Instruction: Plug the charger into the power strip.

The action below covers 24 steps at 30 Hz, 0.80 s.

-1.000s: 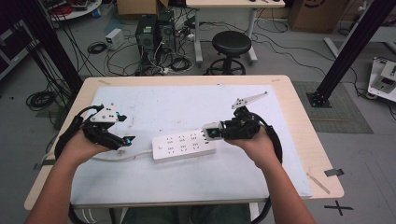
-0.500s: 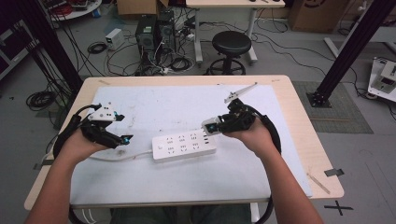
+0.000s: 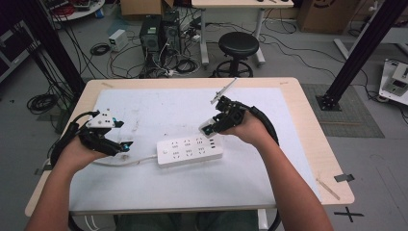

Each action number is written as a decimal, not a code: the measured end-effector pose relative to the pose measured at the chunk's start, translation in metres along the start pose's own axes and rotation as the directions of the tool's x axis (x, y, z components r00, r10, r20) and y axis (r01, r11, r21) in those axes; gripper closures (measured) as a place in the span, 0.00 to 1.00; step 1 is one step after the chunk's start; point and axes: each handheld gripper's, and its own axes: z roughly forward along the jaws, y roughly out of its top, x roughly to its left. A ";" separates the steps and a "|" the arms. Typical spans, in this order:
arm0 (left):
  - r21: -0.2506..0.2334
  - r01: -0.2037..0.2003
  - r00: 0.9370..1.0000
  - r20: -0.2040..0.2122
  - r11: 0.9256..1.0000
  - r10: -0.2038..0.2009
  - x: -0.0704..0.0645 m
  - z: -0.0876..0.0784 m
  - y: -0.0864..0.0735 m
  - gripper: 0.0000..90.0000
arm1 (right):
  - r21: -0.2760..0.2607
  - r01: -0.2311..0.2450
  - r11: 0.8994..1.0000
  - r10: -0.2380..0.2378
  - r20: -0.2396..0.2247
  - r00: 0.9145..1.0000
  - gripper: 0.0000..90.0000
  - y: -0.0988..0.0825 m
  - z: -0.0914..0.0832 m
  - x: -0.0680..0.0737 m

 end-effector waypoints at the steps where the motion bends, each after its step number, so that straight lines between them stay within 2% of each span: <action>1: 0.000 0.000 1.000 0.000 1.000 0.000 0.000 0.000 0.000 0.24 | 0.000 0.000 1.000 0.000 0.000 1.000 0.70 0.000 0.000 0.000; 3: -0.004 0.004 1.000 0.002 1.000 -0.004 -0.001 0.002 -0.002 0.24 | 0.059 0.031 0.998 -0.031 -0.006 1.000 0.70 0.009 0.012 -0.005; 6: -0.003 0.002 1.000 0.004 1.000 -0.002 -0.001 0.003 -0.002 0.24 | 0.086 0.051 0.995 -0.051 -0.009 0.999 0.70 0.012 0.017 -0.007; 11: 0.002 0.000 1.000 0.009 1.000 0.000 -0.003 0.006 -0.002 0.24 | 0.097 0.067 0.993 -0.066 -0.010 0.998 0.70 0.014 0.019 -0.008; 13: 0.003 0.001 1.000 0.012 1.000 -0.001 -0.004 0.008 -0.003 0.24 | 0.141 0.120 0.983 -0.119 -0.018 0.993 0.70 0.021 0.026 -0.008; 15: 0.004 -0.001 1.000 0.012 1.000 0.001 -0.004 0.009 -0.003 0.24 | 0.168 0.141 0.976 -0.138 -0.026 0.990 0.70 0.023 0.031 -0.008; 16: 0.004 -0.001 1.000 0.014 1.000 0.001 -0.006 0.010 -0.003 0.24 | 0.197 0.161 0.967 -0.161 -0.019 0.987 0.70 0.025 0.035 -0.009; 18: -0.001 0.004 1.000 0.015 1.000 -0.004 -0.008 0.011 -0.003 0.24 | 0.206 0.170 0.964 -0.170 -0.017 0.985 0.70 0.026 0.037 -0.009; 20: -0.005 0.004 1.000 0.017 1.000 -0.004 -0.010 0.012 -0.004 0.24 | 0.247 0.197 0.949 -0.199 -0.018 0.980 0.70 0.030 0.044 -0.009; 23: 0.001 -0.002 1.000 0.018 1.000 0.002 -0.010 0.011 -0.004 0.24 | 0.258 0.218 0.941 -0.219 -0.024 0.975 0.70 0.032 0.048 -0.010; 24: -0.004 0.007 1.000 0.017 1.000 -0.007 -0.011 0.012 -0.005 0.24 | 0.278 0.240 0.930 -0.239 -0.039 0.970 0.70 0.033 0.054 -0.011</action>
